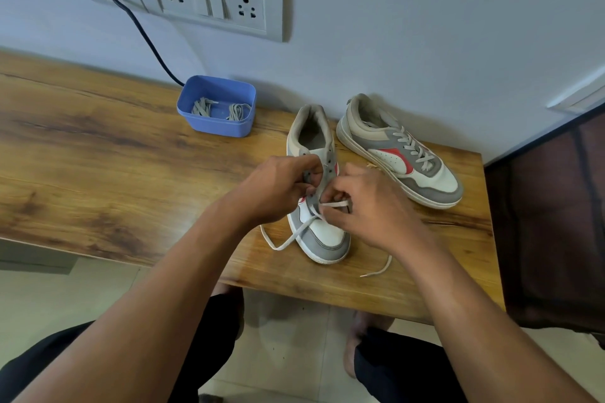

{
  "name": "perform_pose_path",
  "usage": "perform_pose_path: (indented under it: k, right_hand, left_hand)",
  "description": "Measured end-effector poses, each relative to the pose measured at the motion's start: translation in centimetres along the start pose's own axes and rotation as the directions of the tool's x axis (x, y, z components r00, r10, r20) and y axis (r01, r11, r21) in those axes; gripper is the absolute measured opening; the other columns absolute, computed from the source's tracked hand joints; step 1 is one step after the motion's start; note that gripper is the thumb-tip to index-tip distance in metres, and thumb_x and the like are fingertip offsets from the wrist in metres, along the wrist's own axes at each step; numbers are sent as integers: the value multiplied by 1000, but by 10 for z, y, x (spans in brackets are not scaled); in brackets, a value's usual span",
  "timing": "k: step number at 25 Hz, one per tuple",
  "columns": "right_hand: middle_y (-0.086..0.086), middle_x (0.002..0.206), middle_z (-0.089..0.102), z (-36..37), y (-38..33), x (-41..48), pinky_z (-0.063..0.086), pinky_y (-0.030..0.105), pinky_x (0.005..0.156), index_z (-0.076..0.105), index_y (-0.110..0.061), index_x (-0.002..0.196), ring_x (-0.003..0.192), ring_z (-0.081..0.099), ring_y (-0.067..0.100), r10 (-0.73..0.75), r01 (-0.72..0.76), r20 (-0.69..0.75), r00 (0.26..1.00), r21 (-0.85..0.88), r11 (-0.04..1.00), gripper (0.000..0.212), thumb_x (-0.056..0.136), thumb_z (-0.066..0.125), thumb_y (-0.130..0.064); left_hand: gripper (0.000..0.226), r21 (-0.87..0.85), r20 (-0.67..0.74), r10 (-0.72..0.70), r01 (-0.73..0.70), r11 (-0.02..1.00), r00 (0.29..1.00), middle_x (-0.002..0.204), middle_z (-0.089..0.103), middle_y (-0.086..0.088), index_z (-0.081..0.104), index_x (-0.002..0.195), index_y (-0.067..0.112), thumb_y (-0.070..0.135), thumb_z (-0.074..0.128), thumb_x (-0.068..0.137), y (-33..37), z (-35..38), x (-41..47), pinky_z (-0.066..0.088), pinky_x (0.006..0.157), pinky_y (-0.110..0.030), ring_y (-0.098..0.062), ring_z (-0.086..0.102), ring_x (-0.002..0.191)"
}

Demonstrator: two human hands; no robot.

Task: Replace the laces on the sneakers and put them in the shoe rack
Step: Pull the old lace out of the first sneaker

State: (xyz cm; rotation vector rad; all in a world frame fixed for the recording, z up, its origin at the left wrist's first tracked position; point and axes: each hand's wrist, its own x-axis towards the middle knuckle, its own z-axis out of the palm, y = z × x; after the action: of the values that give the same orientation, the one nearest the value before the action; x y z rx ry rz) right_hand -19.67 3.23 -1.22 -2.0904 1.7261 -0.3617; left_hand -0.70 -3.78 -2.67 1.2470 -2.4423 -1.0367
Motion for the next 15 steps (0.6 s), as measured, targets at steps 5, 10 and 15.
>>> perform_pose_path:
  k: [5, 10, 15]
  right_hand:
    - [-13, 82, 62, -18, 13, -6, 56, 37, 67, 71, -31, 77, 77, 62, 3, 56, -37, -106, 993, 172, 984, 10, 73, 81, -33]
    - [-13, 88, 64, -2, 6, -2, 57, 40, 69, 78, -28, 93, 81, 64, 6, -30, 32, -26, 999, 63, 997, 13, 83, 84, -33]
    - [-13, 82, 69, -23, 16, -4, 60, 33, 70, 76, -25, 86, 76, 67, 4, 30, 18, -202, 979, 235, 972, 7, 85, 82, -20]
  left_hand:
    - [18, -19, -7, 1, -1, 1000, 1000, 85, 64, 10, 62, 101, 23, 7, 64, 94, 0, 0, -1, 50, 70, -27, -8, 62, 82]
    - [16, -5, -4, 2, -2, 1000, 1000, 86, 63, 9, 61, 101, 23, 9, 64, 95, 0, 1, 0, 47, 67, -23, -5, 60, 81]
    - [16, -11, -4, -3, 3, 1000, 1000, 87, 62, 11, 61, 102, 22, 8, 62, 96, 0, 0, 0, 48, 69, -21, -3, 60, 82]
